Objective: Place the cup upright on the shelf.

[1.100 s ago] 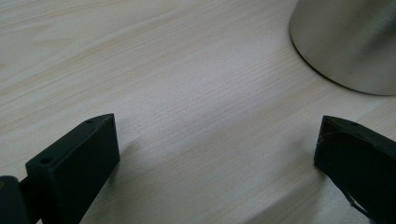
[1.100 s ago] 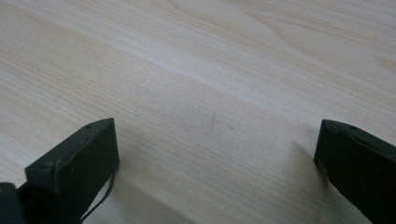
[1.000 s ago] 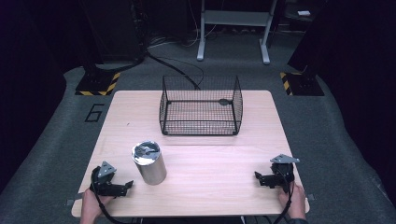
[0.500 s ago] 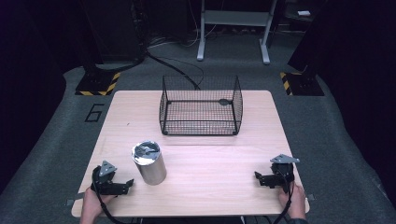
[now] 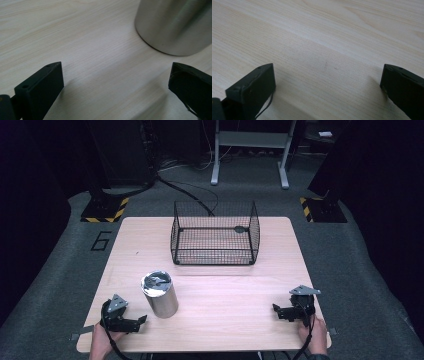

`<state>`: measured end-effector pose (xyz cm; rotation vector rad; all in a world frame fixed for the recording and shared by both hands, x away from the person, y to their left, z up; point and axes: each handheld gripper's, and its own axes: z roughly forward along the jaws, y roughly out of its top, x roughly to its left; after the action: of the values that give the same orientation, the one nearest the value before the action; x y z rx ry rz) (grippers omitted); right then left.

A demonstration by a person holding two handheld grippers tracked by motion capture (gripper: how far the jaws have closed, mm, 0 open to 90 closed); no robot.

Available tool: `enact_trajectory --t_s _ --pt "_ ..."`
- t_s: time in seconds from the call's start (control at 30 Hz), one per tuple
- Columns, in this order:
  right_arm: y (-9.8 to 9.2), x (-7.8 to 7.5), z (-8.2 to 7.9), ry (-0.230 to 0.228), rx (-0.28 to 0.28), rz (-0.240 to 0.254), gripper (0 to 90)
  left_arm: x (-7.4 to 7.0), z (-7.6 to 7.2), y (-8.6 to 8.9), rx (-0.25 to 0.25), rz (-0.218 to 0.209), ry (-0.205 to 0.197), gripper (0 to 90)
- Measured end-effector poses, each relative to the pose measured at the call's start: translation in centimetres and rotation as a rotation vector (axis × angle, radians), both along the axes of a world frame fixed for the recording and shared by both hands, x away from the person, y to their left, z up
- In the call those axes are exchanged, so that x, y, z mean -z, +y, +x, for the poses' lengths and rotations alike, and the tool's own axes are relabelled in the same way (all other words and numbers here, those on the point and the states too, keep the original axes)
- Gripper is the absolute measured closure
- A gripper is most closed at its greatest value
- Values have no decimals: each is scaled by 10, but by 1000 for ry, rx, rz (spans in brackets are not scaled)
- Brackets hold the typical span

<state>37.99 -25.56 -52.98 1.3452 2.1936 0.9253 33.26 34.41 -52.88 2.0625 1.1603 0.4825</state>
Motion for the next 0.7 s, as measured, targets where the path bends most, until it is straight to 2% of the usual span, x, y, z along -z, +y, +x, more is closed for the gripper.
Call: enact_trajectory --t_s 0.17,0.57,0.7 --pt "0 0 0 1 1 0 0 -6 -6 -3 30 -29 -19 0" --pt "0 0 0 0 1 0 0 -22 -12 -14 91 -66 -58 0" --pt "0 0 0 0 1 0 0 -29 -14 -17 104 -97 -75 0"
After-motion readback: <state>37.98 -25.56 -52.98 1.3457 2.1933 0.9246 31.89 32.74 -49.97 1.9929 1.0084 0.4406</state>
